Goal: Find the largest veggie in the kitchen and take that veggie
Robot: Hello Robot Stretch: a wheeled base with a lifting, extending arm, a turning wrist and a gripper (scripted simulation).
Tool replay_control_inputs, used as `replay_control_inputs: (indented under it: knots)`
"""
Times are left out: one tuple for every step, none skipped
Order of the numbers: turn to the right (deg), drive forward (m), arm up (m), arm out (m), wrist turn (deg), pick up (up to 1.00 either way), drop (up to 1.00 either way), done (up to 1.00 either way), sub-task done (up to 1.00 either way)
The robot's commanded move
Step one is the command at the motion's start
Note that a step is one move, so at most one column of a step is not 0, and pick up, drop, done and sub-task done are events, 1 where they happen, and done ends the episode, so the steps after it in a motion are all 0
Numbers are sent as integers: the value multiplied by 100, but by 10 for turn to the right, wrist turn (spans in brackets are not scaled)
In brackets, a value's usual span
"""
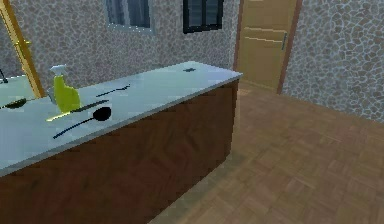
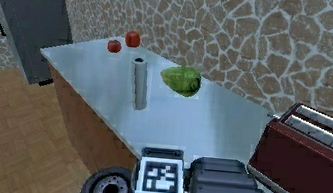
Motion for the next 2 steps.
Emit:
replay_control_inputs:
  knots:
    - [0,0,0,50,0,0,0,0,0]
    - [0,0,0,0,450,0,0,0,0]
